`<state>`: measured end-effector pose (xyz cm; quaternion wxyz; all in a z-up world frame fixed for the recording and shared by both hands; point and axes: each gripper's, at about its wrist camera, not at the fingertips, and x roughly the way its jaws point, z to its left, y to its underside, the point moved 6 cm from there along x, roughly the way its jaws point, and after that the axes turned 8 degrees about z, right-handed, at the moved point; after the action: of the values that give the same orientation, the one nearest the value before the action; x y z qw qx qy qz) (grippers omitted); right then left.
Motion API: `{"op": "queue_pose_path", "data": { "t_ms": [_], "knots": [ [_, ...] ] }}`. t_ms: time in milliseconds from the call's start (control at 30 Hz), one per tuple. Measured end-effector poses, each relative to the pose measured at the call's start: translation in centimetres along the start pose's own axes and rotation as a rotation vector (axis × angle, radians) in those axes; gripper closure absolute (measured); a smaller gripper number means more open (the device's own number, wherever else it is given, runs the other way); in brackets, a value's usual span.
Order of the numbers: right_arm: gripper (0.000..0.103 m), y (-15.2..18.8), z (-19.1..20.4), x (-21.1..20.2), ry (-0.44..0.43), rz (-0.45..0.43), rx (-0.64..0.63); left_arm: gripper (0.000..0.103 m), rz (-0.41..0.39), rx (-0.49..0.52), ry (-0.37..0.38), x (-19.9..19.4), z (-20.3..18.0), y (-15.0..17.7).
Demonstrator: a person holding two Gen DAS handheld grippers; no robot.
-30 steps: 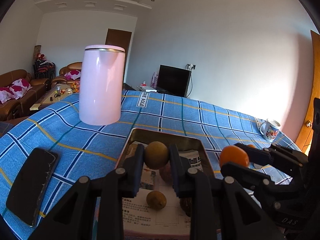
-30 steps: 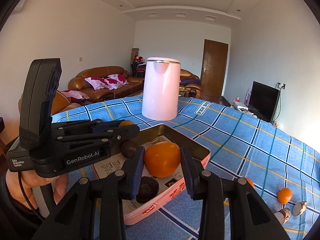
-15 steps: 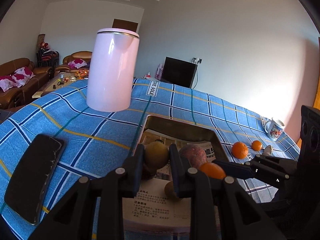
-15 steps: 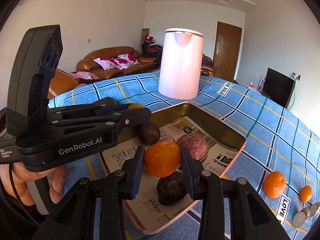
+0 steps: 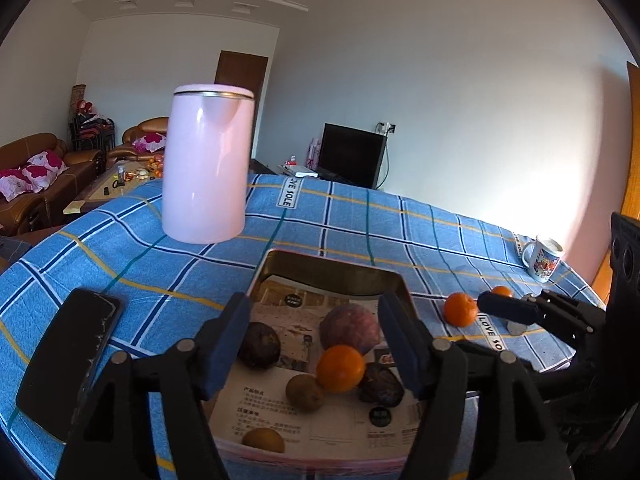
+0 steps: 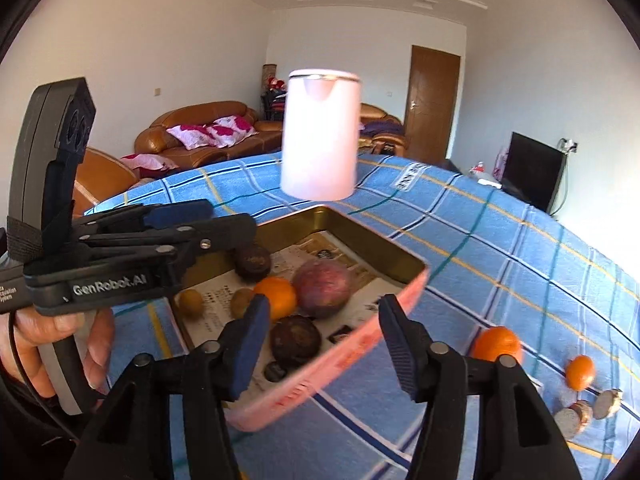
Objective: Organize fruits
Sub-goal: 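Grasp the large mandarin with the left tool while the right tool grasps a brown cylindrical item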
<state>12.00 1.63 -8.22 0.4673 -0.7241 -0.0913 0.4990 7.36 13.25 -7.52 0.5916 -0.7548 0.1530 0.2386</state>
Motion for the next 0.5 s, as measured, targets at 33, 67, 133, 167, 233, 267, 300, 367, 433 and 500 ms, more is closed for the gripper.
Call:
{"op": "queue_pose_path", "data": {
  "t_ms": [33, 67, 133, 167, 233, 267, 300, 367, 433, 500],
  "knots": [
    [0.04, 0.3, -1.5, -0.9, 0.025, -0.013, 0.018, 0.034, -0.001, 0.015, 0.014, 0.0, -0.9, -0.1],
    [0.04, 0.7, -3.0, -1.8, 0.05, -0.018, 0.04, 0.034, 0.001, 0.031, 0.026, 0.0, -1.9, -0.3],
    [0.039, 1.9, -6.6, -3.2, 0.118, -0.007, 0.094, 0.034, 0.006, 0.076, 0.046, 0.3, -4.2, -0.4],
    [0.039, 2.5, -8.6, -3.8, 0.157, 0.0, 0.129, 0.034, 0.012, 0.098, 0.059, 0.5, -5.4, -0.4],
    [0.039, 3.8, -12.3, -4.6, 0.224, 0.02, 0.208, 0.034, 0.029, 0.129, 0.102, 1.0, -7.7, -0.5],
    [0.039, 4.3, -13.9, -5.0, 0.248, 0.025, 0.247, 0.034, 0.038, 0.145, 0.119, 1.3, -8.8, -0.5],
    [0.039, 5.0, -15.3, -5.4, 0.264, 0.029, 0.283, 0.034, 0.046, 0.165, 0.126, 1.6, -9.9, -0.6],
    [0.039, 6.2, -17.5, -5.6, 0.28, 0.053, 0.334, 0.034, 0.067, 0.196, 0.142, 2.5, -11.9, -0.6],
    [0.039, 7.2, -18.6, -5.2, 0.27, 0.094, 0.353, 0.034, 0.094, 0.222, 0.15, 3.7, -13.6, -0.7],
    [0.039, 7.9, -19.0, -4.5, 0.246, 0.128, 0.362, 0.034, 0.127, 0.241, 0.156, 5.1, -15.0, -0.7]
  ]
}}
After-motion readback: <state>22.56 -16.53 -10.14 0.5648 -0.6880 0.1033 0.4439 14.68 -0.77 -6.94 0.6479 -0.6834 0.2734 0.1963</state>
